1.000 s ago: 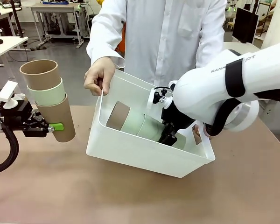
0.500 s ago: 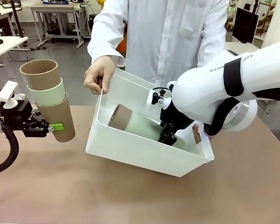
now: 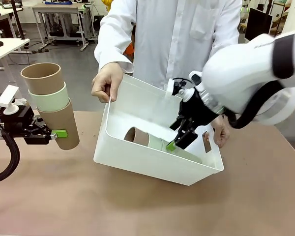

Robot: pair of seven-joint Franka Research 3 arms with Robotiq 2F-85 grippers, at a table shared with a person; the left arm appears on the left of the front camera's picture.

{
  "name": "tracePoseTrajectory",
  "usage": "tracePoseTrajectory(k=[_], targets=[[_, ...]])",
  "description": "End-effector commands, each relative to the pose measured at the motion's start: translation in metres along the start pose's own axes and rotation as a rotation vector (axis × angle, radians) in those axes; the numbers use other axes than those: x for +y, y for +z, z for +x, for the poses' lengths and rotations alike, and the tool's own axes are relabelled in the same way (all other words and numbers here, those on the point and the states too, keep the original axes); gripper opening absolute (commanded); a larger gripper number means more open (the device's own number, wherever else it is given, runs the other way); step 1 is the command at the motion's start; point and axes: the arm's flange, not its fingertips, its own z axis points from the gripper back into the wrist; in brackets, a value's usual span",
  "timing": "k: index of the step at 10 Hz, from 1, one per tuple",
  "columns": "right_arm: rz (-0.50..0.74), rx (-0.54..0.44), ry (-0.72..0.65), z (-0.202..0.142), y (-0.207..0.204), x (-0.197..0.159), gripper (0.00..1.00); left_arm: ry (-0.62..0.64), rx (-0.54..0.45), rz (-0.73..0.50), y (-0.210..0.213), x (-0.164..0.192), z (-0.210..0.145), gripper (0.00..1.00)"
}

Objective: Stack the cups and store them in the basket.
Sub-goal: Place the stack of Reusable plastic cups into the Pantry Basket.

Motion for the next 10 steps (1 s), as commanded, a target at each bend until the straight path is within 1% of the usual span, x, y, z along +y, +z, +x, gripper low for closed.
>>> tracePoseTrajectory(k=[1,3,4,5,6,7,8,10], targets=[[0.031,-0.057,0.018,-0.012,0.043,0.014,1.0,-0.011,-0.016,0.01,-0.002,0.001,0.005,0.85],[0.022,-0.104,0.03,-0.02,0.094,0.015,1.0,-0.011,-0.016,0.01,-0.002,0.001,0.005,0.85],[0.0,-0.148,0.027,-0.03,0.123,0.011,1.0,-0.011,-0.016,0.01,-0.002,0.001,0.005,0.85],[0.005,-0.223,0.013,-0.043,0.157,0.01,1.0,-0.011,-0.016,0.01,-0.002,0.001,0.005,0.85],[0.005,-0.271,0.005,-0.058,0.179,0.002,1.0,-0.011,-0.016,0.01,-0.002,0.001,0.005,0.85],[-0.005,-0.322,0.007,-0.075,0.206,-0.007,1.0,-0.011,-0.016,0.01,-0.002,0.001,0.005,0.85],[-0.037,-0.358,0.006,-0.093,0.23,-0.026,1.0,-0.011,-0.016,0.01,-0.002,0.001,0.005,0.85],[-0.027,-0.393,0.019,-0.116,0.245,-0.056,1.0,-0.011,-0.016,0.01,-0.002,0.001,0.005,0.85]])
